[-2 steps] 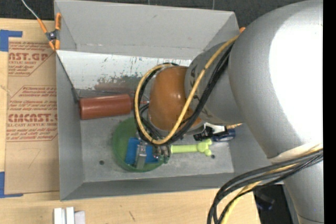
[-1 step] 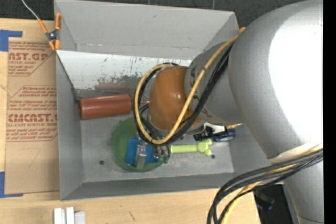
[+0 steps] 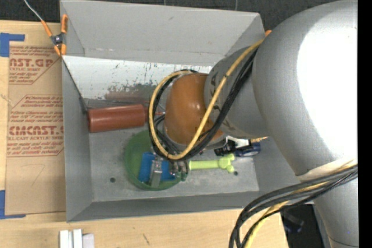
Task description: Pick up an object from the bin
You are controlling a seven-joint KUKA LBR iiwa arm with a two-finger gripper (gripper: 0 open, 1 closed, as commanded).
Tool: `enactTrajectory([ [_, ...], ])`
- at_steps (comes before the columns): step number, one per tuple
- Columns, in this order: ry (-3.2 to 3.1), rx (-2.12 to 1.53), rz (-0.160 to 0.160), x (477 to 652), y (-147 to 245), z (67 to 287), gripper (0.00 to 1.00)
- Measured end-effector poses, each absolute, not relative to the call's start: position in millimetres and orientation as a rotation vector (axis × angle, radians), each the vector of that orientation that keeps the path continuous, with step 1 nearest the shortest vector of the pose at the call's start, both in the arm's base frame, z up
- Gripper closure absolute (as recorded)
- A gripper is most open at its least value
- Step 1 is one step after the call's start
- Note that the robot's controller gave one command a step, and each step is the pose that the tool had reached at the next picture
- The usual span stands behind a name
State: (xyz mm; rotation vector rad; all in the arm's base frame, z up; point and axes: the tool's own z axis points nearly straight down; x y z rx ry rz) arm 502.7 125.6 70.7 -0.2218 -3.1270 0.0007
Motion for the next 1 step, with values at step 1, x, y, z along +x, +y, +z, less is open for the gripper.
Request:
enactTrajectory([
  [1,-3.127,-0.222,0.001,502.7,125.6,70.6,1.00],
])
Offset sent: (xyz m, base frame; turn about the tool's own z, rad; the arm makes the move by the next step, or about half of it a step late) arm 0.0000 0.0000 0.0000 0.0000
